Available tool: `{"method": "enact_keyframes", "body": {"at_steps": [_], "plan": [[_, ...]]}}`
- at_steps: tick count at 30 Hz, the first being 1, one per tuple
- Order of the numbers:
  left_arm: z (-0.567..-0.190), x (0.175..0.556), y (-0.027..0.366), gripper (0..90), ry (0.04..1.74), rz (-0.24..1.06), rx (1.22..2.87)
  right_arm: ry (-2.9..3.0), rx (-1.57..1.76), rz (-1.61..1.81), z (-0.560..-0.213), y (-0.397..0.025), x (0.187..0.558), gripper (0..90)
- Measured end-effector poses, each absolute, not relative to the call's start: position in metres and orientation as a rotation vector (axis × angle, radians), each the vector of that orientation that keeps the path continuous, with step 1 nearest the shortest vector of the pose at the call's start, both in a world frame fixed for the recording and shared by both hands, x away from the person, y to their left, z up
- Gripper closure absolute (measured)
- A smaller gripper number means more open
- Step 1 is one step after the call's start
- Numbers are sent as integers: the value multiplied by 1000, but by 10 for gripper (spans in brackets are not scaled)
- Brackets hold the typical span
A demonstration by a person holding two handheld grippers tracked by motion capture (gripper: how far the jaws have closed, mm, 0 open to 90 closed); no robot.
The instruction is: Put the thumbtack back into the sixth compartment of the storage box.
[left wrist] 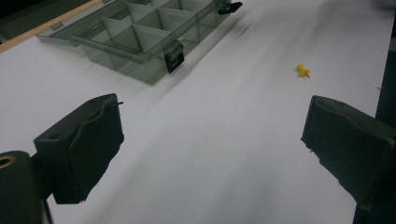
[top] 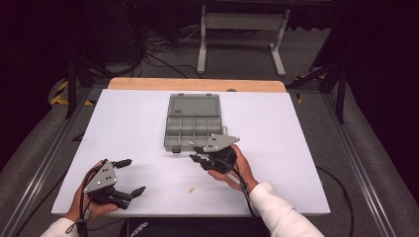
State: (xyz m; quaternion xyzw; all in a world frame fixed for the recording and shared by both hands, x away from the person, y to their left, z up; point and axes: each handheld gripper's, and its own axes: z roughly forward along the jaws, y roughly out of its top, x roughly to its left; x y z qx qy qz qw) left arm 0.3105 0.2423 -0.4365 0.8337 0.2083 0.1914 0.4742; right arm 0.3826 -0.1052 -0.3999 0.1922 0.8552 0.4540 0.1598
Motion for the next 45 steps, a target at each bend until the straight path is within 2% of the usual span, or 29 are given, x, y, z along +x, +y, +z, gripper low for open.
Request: {"method": "enact_keyframes", "body": {"at_steps": [21,45], "plan": [[-437,310,242,57,509,458,2038,2421,660,1255,-404,-79,434,700],[-438,310,242,58,509,453,2044,2409,737,1194,-418,-71,449,699]]}}
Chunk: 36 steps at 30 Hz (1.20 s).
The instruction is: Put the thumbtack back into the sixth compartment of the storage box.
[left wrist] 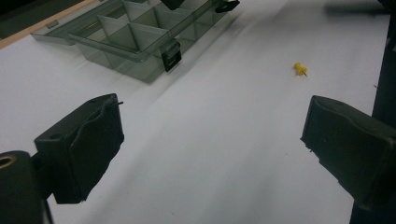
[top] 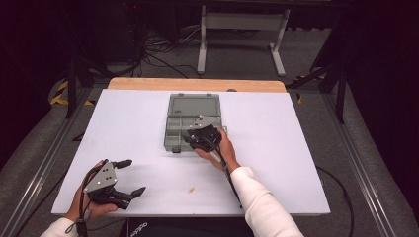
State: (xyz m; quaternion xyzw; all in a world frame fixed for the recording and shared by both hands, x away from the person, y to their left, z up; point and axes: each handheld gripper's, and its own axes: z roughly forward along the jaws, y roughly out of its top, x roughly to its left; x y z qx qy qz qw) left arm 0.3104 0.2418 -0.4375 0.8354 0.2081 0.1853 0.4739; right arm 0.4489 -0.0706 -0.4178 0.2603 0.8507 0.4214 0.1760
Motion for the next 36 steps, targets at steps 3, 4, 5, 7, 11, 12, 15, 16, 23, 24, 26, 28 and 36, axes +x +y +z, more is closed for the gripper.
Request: {"method": "enact_keyframes", "body": {"at_steps": [3,4,5,7,11,12,15,16,23,24,26,28,36], "plan": [[-438,310,242,59,509,453,2044,2410,739,1192,-418,-71,449,699],[-438,310,242,59,509,453,2044,2411,741,1194,-419,-71,450,699],[-438,310,242,59,509,453,2043,2412,741,1193,-419,-71,450,698],[-437,310,242,59,509,452,2047,2415,746,1190,-420,-71,450,698],[-437,310,242,60,509,455,2045,2409,740,1198,-420,-71,449,692],[-437,310,242,60,509,453,2048,2411,741,1202,-420,-71,449,691],[-437,310,242,60,508,452,2049,2406,739,1205,-421,-72,447,676],[-437,310,242,60,508,452,2050,2407,740,1206,-421,-72,447,673],[-437,310,242,60,509,454,2050,2400,727,1212,-420,-72,443,639],[-437,311,242,60,509,453,2050,2396,718,1215,-420,-72,442,632],[-438,311,242,61,506,456,2049,2392,713,1221,-418,-72,440,622],[-438,310,242,61,509,456,2047,2384,700,1229,-416,-73,438,612],[-437,310,242,61,509,457,2047,2378,636,1258,-408,-76,423,588]]}}
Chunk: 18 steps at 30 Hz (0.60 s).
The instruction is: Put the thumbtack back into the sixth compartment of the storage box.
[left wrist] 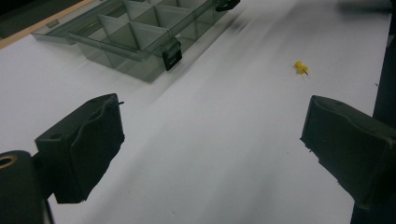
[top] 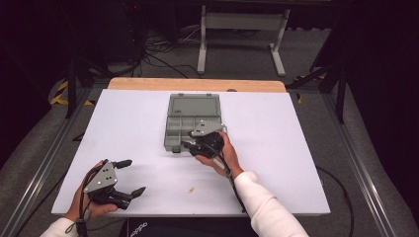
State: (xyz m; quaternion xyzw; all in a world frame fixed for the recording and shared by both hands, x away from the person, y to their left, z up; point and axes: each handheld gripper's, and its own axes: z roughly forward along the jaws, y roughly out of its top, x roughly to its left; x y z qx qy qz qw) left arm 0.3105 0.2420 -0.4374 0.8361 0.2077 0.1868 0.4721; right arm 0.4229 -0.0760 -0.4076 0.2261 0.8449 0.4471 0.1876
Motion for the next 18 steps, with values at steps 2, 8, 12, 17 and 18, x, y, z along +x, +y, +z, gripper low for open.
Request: {"method": "enact_keyframes", "body": {"at_steps": [2,8,12,17,18], "plan": [[-437,311,242,61,509,458,2047,2373,631,1271,-405,-77,420,582],[-437,310,242,61,506,457,2051,2367,599,1300,-396,-84,408,550],[-437,310,242,61,506,457,2051,2369,589,1302,-392,-90,402,500],[-437,310,242,62,505,458,2053,2368,571,1304,-389,-98,393,426],[-437,310,242,62,506,457,2052,2372,568,1304,-389,-99,391,412]]}}
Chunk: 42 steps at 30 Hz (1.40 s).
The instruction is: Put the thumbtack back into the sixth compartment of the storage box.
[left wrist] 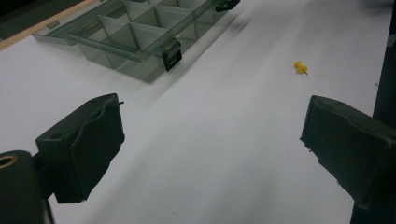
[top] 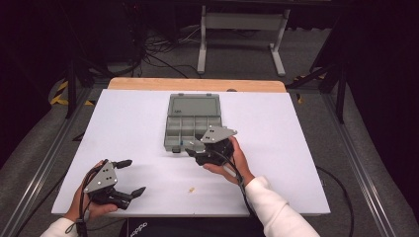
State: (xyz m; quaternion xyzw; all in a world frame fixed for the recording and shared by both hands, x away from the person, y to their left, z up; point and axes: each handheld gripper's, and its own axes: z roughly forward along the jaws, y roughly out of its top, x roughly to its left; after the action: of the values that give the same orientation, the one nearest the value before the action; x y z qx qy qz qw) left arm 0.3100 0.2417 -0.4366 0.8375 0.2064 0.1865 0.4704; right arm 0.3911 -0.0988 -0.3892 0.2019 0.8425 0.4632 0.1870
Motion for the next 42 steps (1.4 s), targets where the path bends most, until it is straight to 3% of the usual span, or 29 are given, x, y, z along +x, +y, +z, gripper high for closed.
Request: {"method": "enact_keyframes", "body": {"at_steps": [11,18,32,42], "plan": [[-437,310,241,62,505,458,2053,2398,502,1252,-393,-111,373,194],[-437,310,241,61,505,457,2057,2452,464,1238,-400,-118,364,146],[-437,310,241,61,504,464,2056,2621,390,1168,-430,-116,347,151],[-437,310,240,62,502,464,2056,2710,321,1175,-447,-102,339,331]]}}
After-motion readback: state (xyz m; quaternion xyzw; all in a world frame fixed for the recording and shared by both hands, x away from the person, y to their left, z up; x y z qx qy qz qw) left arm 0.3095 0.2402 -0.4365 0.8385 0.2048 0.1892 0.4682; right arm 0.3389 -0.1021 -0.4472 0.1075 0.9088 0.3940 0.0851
